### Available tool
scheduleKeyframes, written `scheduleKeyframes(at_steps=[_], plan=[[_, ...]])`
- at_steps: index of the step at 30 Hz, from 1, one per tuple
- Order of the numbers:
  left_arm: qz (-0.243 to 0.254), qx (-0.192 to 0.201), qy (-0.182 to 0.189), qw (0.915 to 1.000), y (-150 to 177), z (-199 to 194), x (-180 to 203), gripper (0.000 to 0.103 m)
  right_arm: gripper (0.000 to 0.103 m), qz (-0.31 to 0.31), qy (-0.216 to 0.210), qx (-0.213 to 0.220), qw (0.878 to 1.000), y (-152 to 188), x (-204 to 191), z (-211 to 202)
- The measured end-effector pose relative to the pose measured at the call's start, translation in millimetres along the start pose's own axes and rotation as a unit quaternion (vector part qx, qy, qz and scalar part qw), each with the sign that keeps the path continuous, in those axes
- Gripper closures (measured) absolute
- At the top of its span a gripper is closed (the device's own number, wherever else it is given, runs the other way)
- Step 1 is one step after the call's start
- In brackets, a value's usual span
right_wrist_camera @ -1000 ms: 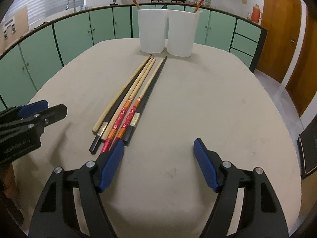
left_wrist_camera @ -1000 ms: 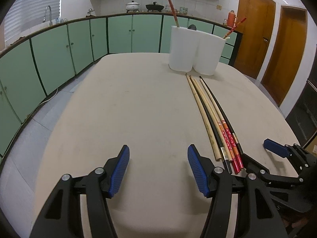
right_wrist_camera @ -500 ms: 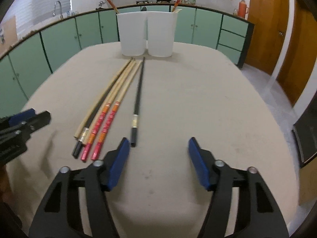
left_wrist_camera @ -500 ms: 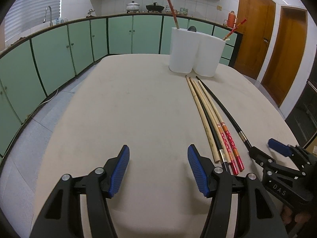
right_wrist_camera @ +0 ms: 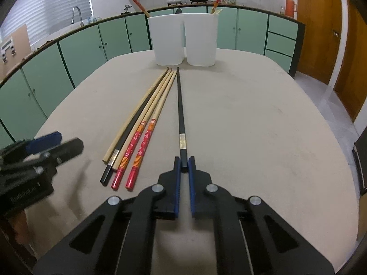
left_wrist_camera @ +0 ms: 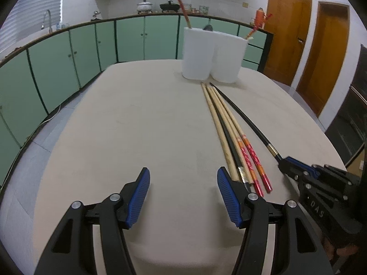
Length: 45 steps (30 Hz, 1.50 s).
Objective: Organize utensils
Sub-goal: 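Grasp the black chopstick with the right tool, then grasp a plain wooden chopstick with the left tool while the right tool holds the black one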
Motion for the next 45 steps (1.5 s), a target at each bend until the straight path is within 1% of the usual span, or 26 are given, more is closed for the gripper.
scheduleKeyframes(at_steps=[4,11,20,22,24,26,28,30,31,33,34,38,45], plan=[[0.013,-0.014,0.008,0.9998,4,5,10,0.043,0.097,0.004,0.004,0.003,1.0,0,6,-2],[0.021,-0.022,0.022,0.9993,5,9,24,0.043,0.097,0.012,-0.003,0.004,1.0,1,9,-3],[0.023,-0.016,0.003,0.9996,0,21,35,0.044,0.097,0.022,-0.007,0.005,1.0,1,13,-4],[0.027,-0.015,-0.001,0.9995,0,22,37,0.047,0.097,0.022,-0.007,0.005,1.0,1,13,-4],[0.028,-0.013,-0.001,0.9995,0,22,37,0.053,0.097,0.021,-0.007,0.006,1.0,1,13,-4],[0.025,-0.013,-0.001,0.9996,0,22,37,0.056,0.097,0.022,-0.007,0.006,1.0,2,13,-3],[0.024,-0.011,0.0,0.9997,0,21,38,0.061,0.095,0.021,-0.008,0.006,1.0,2,13,-3],[0.024,-0.009,0.002,0.9997,0,21,39,0.076,0.095,0.02,-0.009,0.006,1.0,2,13,-3],[0.025,-0.008,0.003,0.9997,-1,21,40,0.08,0.095,0.02,-0.009,0.006,1.0,2,13,-3],[0.025,-0.005,0.004,0.9997,-1,21,41,0.094,0.096,0.019,-0.011,0.004,1.0,2,13,-2],[0.024,-0.005,0.006,0.9997,-2,21,42,0.096,0.096,0.018,-0.011,0.003,1.0,1,13,-2],[0.016,-0.005,0.008,0.9998,-5,19,40,0.096,0.097,0.015,-0.017,-0.001,1.0,-1,15,-3],[0.012,0.029,0.004,0.9995,-24,-6,37,0.097,0.097,0.019,-0.022,0.017,0.999,-10,17,-16]])
Point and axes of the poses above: each gripper's, at about its wrist camera, not at the fingertips, and z roughly the way its jaws point, x to its right, y to its underside, the point moved 3 cm from there along z, roughly the way its jaws point, and after that the axes turned 3 degrees about z, right-handed, at the moved point
